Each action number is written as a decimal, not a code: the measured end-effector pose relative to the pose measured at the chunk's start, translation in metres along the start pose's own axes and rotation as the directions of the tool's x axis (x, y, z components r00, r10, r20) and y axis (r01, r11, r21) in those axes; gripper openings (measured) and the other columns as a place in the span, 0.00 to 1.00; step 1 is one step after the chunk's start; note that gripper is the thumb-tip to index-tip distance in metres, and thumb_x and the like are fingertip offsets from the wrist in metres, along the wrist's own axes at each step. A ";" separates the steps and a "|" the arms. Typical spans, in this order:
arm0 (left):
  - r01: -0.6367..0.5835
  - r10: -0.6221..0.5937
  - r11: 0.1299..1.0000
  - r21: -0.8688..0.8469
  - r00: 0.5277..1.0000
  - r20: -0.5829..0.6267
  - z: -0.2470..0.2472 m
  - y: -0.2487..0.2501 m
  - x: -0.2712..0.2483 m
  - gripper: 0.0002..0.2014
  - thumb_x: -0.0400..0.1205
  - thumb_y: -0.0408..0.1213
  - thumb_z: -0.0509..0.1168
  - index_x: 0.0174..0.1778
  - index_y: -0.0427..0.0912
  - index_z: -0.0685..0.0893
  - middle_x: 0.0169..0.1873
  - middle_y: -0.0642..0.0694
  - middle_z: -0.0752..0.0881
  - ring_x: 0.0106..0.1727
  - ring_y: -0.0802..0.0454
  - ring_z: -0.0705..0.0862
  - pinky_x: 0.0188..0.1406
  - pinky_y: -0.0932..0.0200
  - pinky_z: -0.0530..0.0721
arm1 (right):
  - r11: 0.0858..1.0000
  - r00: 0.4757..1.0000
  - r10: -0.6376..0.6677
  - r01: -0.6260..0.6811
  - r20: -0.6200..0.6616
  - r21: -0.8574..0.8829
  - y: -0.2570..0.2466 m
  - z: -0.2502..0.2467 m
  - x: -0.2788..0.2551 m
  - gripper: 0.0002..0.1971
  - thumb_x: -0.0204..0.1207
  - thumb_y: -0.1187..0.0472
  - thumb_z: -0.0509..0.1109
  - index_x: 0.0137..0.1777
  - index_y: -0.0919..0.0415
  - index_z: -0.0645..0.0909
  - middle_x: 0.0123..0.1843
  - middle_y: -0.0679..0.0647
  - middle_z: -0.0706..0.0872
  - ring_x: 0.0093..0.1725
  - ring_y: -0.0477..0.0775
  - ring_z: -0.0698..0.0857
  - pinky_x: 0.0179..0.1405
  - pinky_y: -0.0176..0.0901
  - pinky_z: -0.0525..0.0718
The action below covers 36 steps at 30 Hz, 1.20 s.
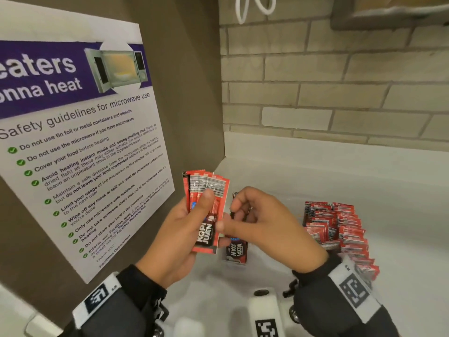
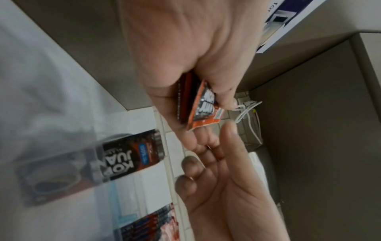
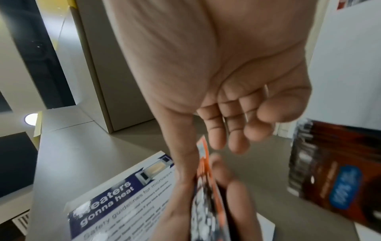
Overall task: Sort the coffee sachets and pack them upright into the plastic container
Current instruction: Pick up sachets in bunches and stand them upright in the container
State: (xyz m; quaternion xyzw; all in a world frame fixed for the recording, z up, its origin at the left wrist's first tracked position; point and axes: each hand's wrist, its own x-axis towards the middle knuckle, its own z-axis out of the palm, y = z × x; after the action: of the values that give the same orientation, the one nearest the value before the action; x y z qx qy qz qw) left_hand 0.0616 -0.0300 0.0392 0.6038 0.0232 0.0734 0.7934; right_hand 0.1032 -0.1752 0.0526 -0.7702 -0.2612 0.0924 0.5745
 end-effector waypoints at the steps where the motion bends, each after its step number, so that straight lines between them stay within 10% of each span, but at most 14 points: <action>1: 0.005 -0.005 1.000 -0.013 1.000 0.010 0.003 0.000 0.001 0.18 0.72 0.52 0.62 0.50 0.43 0.82 0.31 0.44 0.88 0.29 0.52 0.87 0.24 0.58 0.84 | 0.999 1.000 -0.010 0.009 0.010 0.037 0.001 0.004 0.000 0.15 0.65 0.59 0.81 0.45 0.61 0.77 0.36 0.59 0.81 0.31 0.50 0.83 0.33 0.41 0.82; 7: 0.133 -0.108 0.975 -0.177 0.984 0.144 0.005 0.008 0.000 0.10 0.70 0.38 0.68 0.44 0.43 0.91 0.45 0.36 0.90 0.40 0.45 0.90 0.38 0.43 0.90 | 0.985 0.995 -0.047 0.061 -0.085 0.160 0.004 0.000 0.002 0.14 0.66 0.67 0.79 0.50 0.61 0.79 0.34 0.49 0.75 0.26 0.35 0.73 0.29 0.28 0.76; 14: -0.021 0.022 0.999 -0.024 0.999 0.031 0.008 0.007 0.000 0.15 0.78 0.25 0.65 0.59 0.40 0.83 0.48 0.40 0.91 0.42 0.45 0.91 0.34 0.48 0.90 | 0.946 0.977 -0.089 0.144 -0.193 0.290 0.001 -0.007 0.003 0.10 0.69 0.69 0.76 0.45 0.57 0.81 0.40 0.55 0.83 0.36 0.53 0.78 0.35 0.40 0.79; 22: -0.143 0.140 0.982 0.123 0.990 0.029 0.014 0.008 -0.006 0.17 0.72 0.36 0.65 0.58 0.45 0.84 0.47 0.45 0.91 0.45 0.49 0.91 0.38 0.59 0.87 | 0.945 0.909 -0.207 0.281 -0.361 0.165 -0.008 -0.001 -0.002 0.15 0.69 0.70 0.70 0.42 0.47 0.73 0.30 0.51 0.75 0.27 0.54 0.76 0.29 0.48 0.81; 27: -0.095 0.090 0.994 0.053 0.991 0.096 0.017 0.009 -0.009 0.12 0.76 0.34 0.69 0.55 0.44 0.87 0.48 0.41 0.90 0.47 0.45 0.90 0.46 0.48 0.90 | 0.957 0.960 -0.168 0.214 -0.226 0.195 -0.014 -0.001 -0.005 0.11 0.76 0.64 0.70 0.54 0.50 0.74 0.37 0.50 0.81 0.31 0.47 0.83 0.34 0.45 0.88; 33: -0.083 0.080 0.989 0.123 0.996 0.030 0.016 0.009 -0.003 0.12 0.79 0.21 0.64 0.48 0.42 0.86 0.40 0.44 0.91 0.38 0.51 0.90 0.28 0.55 0.88 | 0.956 0.962 -0.159 0.206 -0.222 0.208 -0.013 -0.005 -0.004 0.18 0.80 0.74 0.58 0.52 0.49 0.79 0.44 0.56 0.82 0.35 0.42 0.83 0.37 0.34 0.86; 36: -0.085 0.066 0.956 0.279 0.995 0.077 0.014 0.013 -0.004 0.12 0.79 0.22 0.65 0.50 0.43 0.85 0.40 0.44 0.92 0.39 0.49 0.91 0.25 0.57 0.86 | 0.942 0.890 -0.335 0.305 -0.308 -0.144 -0.012 -0.012 -0.006 0.18 0.77 0.75 0.63 0.57 0.52 0.82 0.54 0.52 0.78 0.42 0.36 0.79 0.40 0.24 0.80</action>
State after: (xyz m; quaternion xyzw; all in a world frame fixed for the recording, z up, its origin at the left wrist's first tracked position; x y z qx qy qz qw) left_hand 0.0582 -0.0402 0.0546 0.7134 -0.0164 0.0795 0.6961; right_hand 0.0996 -0.1863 0.0665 -0.7466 -0.2891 -0.1452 0.5813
